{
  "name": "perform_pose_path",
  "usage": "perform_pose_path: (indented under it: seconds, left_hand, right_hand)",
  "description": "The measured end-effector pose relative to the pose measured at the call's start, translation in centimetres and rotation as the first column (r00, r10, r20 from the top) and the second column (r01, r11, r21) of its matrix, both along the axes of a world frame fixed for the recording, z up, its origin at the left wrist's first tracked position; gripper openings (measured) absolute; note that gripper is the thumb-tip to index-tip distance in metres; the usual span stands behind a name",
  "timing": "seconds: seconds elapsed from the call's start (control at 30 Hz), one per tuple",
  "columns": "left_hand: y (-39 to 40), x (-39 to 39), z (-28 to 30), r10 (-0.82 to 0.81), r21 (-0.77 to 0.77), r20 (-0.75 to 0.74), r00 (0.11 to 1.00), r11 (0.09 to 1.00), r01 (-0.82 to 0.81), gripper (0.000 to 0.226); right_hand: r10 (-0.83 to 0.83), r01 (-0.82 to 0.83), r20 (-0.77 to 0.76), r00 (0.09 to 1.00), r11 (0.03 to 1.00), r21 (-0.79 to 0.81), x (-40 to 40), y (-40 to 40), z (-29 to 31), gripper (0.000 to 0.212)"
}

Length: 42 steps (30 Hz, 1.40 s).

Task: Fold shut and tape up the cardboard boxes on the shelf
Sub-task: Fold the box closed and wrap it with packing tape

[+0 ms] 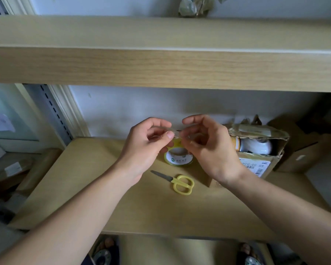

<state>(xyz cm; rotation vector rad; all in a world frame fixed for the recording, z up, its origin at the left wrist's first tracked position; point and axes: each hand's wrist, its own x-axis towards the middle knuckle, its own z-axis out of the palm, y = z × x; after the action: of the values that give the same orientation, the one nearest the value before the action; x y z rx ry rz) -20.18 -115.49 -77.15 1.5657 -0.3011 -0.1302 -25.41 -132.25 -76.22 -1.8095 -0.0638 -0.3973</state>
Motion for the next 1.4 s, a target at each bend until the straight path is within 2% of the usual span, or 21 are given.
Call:
perform_pose_path:
  seconds: [0.33, 0.47, 0.63, 0.8, 0.93, 1.1, 1.23, 1.4]
  left_hand:
    - [-2.0, -1.0, 0.4, -0.008, -0.068, 0.077, 0.997, 0.998, 0.013, 0.009]
    - [-2.6, -1.2, 0.7, -0.032, -0.097, 0.085, 0.996, 0.994, 0.04, 0.022]
    - [-3.9, -1.3, 0.5, -0.078, -0.11, 0.071, 0.994, 0.99, 0.085, 0.02]
    - [-5.7, -0.8, 0.0, -0.133, 0.052, 0.198, 0.971, 0.991, 0.125, 0.013]
    - [-8.0, -0.7, -1.0, -0.314, 0.186, 0.223, 0.923, 0.943, 0.275, 0.071]
    - [-11.0, -0.5, -1.9, -0.419, 0.304, 0.189, 0.888, 0.885, 0.353, 0.112]
    - [-12.2, 0.0, -2.0, -0.435, 0.317, 0.165, 0.885, 0.873, 0.37, 0.124]
    - [-12.6, 0.9, -2.5, -0.445, 0.325, 0.185, 0.876, 0.869, 0.373, 0.116]
  right_hand:
    - [-0.045, 0.04, 0.057, 0.997, 0.995, 0.097, -1.4, -0.7, 0.1, 0.004]
    - [-0.089, 0.077, 0.125, 0.988, 0.992, 0.098, -1.6, -0.8, 0.3, 0.012]
    - [-0.15, 0.133, 0.149, 0.977, 0.984, 0.119, -2.3, -1.6, 0.8, 0.017]
    - [-0.21, 0.188, 0.137, 0.968, 0.969, 0.16, -3.3, -3.4, 1.4, 0.014]
    - [-0.257, 0.234, 0.131, 0.958, 0.958, 0.169, -4.3, -5.0, 1.8, 0.016]
    - [-0.294, 0.279, 0.121, 0.948, 0.952, 0.122, -5.1, -6.7, 1.9, 0.019]
    - [-0.297, 0.283, 0.111, 0.948, 0.95, 0.132, -5.6, -7.6, 1.9, 0.018]
    - [-0.339, 0.324, 0.112, 0.934, 0.936, 0.138, -6.0, -8.8, 2.5, 0.017]
